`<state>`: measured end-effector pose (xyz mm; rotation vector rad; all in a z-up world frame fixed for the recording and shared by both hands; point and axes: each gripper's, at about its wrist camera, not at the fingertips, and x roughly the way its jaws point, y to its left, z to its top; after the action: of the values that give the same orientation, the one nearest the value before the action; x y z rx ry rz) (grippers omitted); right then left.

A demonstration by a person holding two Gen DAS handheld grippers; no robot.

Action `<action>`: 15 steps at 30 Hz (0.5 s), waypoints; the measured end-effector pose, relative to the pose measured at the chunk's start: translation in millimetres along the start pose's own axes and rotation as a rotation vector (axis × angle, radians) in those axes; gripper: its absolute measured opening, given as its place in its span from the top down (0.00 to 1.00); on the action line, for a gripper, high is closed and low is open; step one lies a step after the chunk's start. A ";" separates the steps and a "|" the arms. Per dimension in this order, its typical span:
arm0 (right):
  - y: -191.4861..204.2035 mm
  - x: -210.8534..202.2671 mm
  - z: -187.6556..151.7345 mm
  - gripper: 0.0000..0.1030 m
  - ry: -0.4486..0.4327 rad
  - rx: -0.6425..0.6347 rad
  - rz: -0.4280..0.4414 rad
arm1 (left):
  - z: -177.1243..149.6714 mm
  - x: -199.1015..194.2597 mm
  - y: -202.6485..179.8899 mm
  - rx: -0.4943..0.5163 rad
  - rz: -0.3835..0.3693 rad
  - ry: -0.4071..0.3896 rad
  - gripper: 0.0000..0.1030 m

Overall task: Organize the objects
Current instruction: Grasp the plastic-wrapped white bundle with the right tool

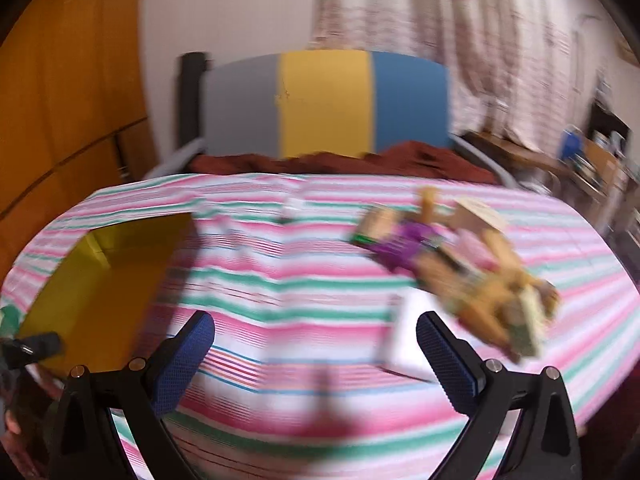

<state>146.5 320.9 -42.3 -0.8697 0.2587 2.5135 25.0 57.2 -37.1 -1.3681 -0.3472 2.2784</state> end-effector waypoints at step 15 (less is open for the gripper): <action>-171.2 21.1 -62.7 0.38 0.163 0.377 -0.165 | -22.8 28.7 -109.1 0.253 -0.019 0.035 0.00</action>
<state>248.5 458.3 -108.8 -0.8974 0.6613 2.1476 61.2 165.5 -22.3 -1.2669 -0.0574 2.1928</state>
